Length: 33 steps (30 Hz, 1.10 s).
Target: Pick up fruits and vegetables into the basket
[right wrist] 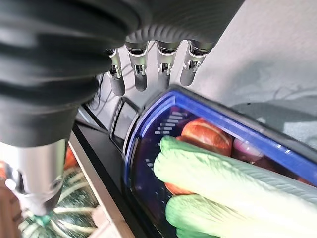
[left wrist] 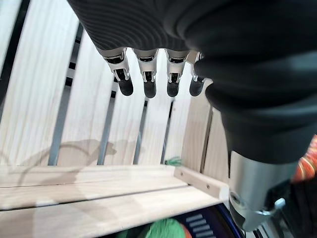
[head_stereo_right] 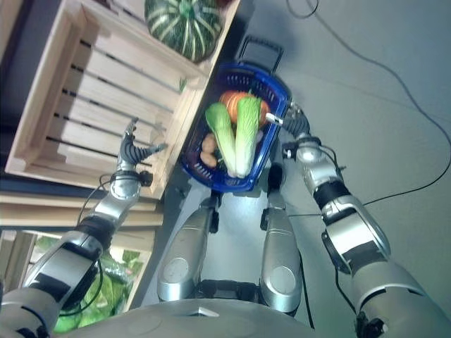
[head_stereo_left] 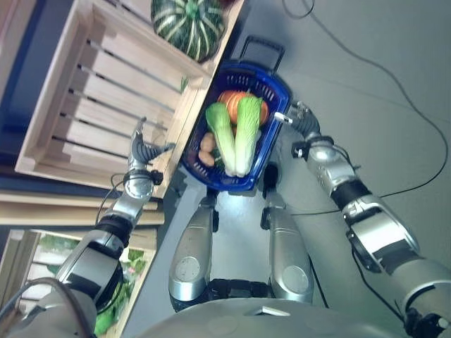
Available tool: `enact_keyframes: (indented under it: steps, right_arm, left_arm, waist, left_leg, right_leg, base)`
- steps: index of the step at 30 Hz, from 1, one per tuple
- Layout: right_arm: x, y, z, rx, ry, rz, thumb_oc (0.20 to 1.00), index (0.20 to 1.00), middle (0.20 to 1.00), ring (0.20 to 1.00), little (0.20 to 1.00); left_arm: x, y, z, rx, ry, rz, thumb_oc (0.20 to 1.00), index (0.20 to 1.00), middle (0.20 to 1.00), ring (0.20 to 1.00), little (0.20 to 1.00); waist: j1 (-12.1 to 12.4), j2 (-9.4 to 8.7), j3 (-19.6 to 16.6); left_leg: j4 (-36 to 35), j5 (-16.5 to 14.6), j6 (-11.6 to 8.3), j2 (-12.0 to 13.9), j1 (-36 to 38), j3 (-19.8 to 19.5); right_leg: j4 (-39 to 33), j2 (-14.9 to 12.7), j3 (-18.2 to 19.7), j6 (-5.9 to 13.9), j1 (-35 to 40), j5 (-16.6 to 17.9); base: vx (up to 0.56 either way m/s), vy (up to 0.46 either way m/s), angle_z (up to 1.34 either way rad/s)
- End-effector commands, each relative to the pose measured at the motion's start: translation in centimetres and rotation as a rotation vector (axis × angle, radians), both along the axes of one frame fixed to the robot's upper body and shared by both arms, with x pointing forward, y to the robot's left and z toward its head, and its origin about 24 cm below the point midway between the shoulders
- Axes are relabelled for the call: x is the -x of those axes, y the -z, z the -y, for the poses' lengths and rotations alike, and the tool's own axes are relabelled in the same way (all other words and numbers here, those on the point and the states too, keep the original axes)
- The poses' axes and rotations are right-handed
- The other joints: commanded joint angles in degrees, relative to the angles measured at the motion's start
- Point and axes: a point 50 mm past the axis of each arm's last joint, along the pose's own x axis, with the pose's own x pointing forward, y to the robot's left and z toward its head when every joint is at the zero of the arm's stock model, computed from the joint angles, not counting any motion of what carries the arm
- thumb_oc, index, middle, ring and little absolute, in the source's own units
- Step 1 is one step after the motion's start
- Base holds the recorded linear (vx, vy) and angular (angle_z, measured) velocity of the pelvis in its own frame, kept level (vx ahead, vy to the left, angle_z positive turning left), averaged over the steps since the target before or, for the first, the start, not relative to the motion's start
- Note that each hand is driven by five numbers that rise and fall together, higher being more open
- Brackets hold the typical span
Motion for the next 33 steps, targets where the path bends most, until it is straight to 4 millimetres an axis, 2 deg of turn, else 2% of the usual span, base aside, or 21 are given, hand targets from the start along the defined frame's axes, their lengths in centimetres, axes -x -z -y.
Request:
enact_keyframes:
  steps: [1, 2, 4, 5, 10, 11, 13, 14, 17, 20, 23, 28, 33]
  right_arm:
    - [2.7, 2.8, 2.8, 0.039, 0.025, -0.046, 1.0, 1.0, 1.0, 1.0, 1.0]
    - [3.2, 3.3, 3.0, 0.037, 0.028, -0.06, 1.0, 1.0, 1.0, 1.0, 1.0]
    - [5.7, 6.0, 4.2, 0.028, 0.053, -0.145, 1.0, 1.0, 1.0, 1.0, 1.0]
    - [7.9, 8.2, 5.0, 0.024, 0.075, -0.221, 1.0, 1.0, 1.0, 1.0, 1.0]
    - [13.4, 13.1, 6.3, 0.013, 0.139, -0.449, 1.0, 1.0, 1.0, 1.0, 1.0]
    - [15.5, 14.9, 6.5, 0.002, 0.163, -0.55, 1.0, 1.0, 1.0, 1.0, 1.0]
    - [17.7, 16.5, 6.7, -0.02, 0.183, -0.664, 1.0, 1.0, 1.0, 1.0, 1.0]
    - [19.5, 17.6, 6.7, -0.059, 0.2, -0.752, 1.0, 1.0, 1.0, 1.0, 1.0]
    - [23.0, 19.4, 6.5, -0.118, 0.242, -0.93, 1.0, 1.0, 1.0, 1.0, 1.0]
    - [24.9, 20.1, 6.2, -0.161, 0.258, -1.038, 1.0, 1.0, 1.0, 1.0, 1.0]
    - [26.5, 20.6, 6.0, -0.133, 0.236, -1.114, 1.0, 1.0, 1.0, 1.0, 1.0]
    - [27.5, 20.9, 5.8, -0.107, 0.242, -1.158, 1.0, 1.0, 1.0, 1.0, 1.0]
    - [27.5, 20.8, 6.2, -0.112, 0.275, -1.156, 1.0, 1.0, 1.0, 1.0, 1.0]
  left_arm:
    - [2.9, 3.3, -1.7, -0.029, 0.001, -0.159, 1.0, 1.0, 1.0, 1.0, 1.0]
    - [3.2, 3.7, -1.8, -0.028, 0.002, -0.173, 1.0, 1.0, 1.0, 1.0, 1.0]
    - [5.3, 5.6, -2.3, -0.011, 0.004, -0.26, 1.0, 1.0, 1.0, 1.0, 1.0]
    - [7.1, 7.2, -2.4, -0.002, 0.015, -0.337, 1.0, 1.0, 1.0, 1.0, 1.0]
    - [11.6, 11.0, -2.2, 0.032, 0.051, -0.555, 1.0, 1.0, 1.0, 1.0, 1.0]
    - [13.2, 12.2, -2.2, 0.051, 0.048, -0.637, 1.0, 1.0, 1.0, 1.0, 1.0]
    - [15.0, 13.6, -2.1, 0.103, 0.058, -0.771, 1.0, 1.0, 1.0, 1.0, 1.0]
    - [17.2, 15.1, -2.1, 0.147, 0.035, -0.936, 1.0, 1.0, 1.0, 1.0, 1.0]
    - [20.2, 16.6, -1.7, 0.207, 0.008, -1.118, 1.0, 1.0, 1.0, 1.0, 1.0]
    - [21.1, 16.9, -1.5, 0.24, 0.008, -1.174, 1.0, 1.0, 1.0, 1.0, 1.0]
    - [21.0, 17.0, -1.1, 0.26, 0.021, -1.186, 1.0, 1.0, 1.0, 1.0, 1.0]
    - [20.9, 17.1, -1.0, 0.279, 0.013, -1.189, 1.0, 1.0, 1.0, 1.0, 1.0]
    - [21.1, 17.1, -1.0, 0.288, 0.0, -1.193, 1.0, 1.0, 1.0, 1.0, 1.0]
  waist:
    - [-1.4, 0.94, -10.5]
    - [-1.5, 0.89, -10.9]
    - [-1.7, 0.62, -13.2]
    - [-1.8, 0.41, -15.1]
    - [-2.0, -0.07, -20.1]
    - [-2.0, -0.32, -21.6]
    - [-2.1, -0.56, -22.6]
    - [-2.3, -0.77, -23.5]
    - [-3.0, -1.01, -24.7]
    - [-3.4, -1.02, -25.2]
    - [-3.9, -0.89, -25.5]
    - [-3.9, -0.92, -26.0]
    - [-3.7, -1.23, -26.7]
  left_leg:
    - [-5.0, -1.0, 0.32, -2.1, 0.7, 1.3]
    - [-5.2, -1.0, 0.34, -2.1, 1.1, 1.4]
    - [-5.6, -1.5, 0.45, -1.7, 3.2, 1.7]
    - [-6.1, -1.8, 0.61, -1.5, 4.8, 1.9]
    - [-8.1, -2.3, 0.85, -0.9, 9.3, 2.5]
    - [-8.7, -2.5, 0.85, -0.7, 10.8, 2.8]
    - [-9.2, -2.9, 0.87, -0.5, 12.1, 3.1]
    - [-9.5, -3.2, 0.98, -0.4, 12.9, 3.5]
    - [-9.7, -4.1, 1.16, -0.1, 14.6, 4.2]
    - [-9.7, -4.6, 1.23, 0.1, 15.5, 4.7]
    - [-9.6, -5.1, 1.35, 0.4, 16.2, 4.9]
    - [-10.0, -5.5, 1.55, 0.6, 17.1, 4.5]
    - [-10.2, -5.5, 1.44, 0.8, 17.3, 4.2]
  right_leg:
    - [1.0, 0.8, -3.1, 3.28, 5.5, -7.6]
    - [0.8, 0.8, -3.1, 3.31, 6.0, -7.6]
    - [0.0, 0.8, -3.1, 3.5, 8.0, -7.6]
    - [-0.6, 0.9, -3.1, 3.65, 9.7, -7.7]
    - [-2.8, 1.1, -3.2, 4.13, 14.0, -7.4]
    - [-3.7, 1.1, -3.2, 4.37, 15.3, -7.2]
    - [-4.5, 1.2, -3.2, 4.54, 16.5, -7.2]
    - [-4.9, 1.3, -3.0, 4.64, 17.2, -7.1]
    - [-5.4, 1.5, -2.5, 4.66, 18.6, -7.4]
    - [-5.1, 1.6, -2.2, 4.63, 19.3, -7.9]
    - [-4.5, 1.7, -1.7, 4.49, 19.6, -8.5]
    - [-4.7, 1.8, -1.9, 4.37, 20.6, -9.0]
    - [-5.2, 2.0, -2.0, 4.33, 21.0, -9.0]
  base:
    - [0.1, -0.006, -0.14]
    - [0.12, -0.006, -0.11]
    - [0.14, -0.014, -0.13]
    - [0.16, -0.019, -0.13]
    - [0.14, -0.022, -0.04]
    - [0.12, -0.027, 0.07]
    - [0.09, -0.027, 0.0]
    - [0.07, -0.022, -0.14]
    - [0.07, -0.002, -0.16]
    - [0.06, 0.008, -0.16]
    - [0.02, 0.014, -0.08]
    - [0.0, 0.002, -0.01]
    - [-0.01, -0.004, 0.0]
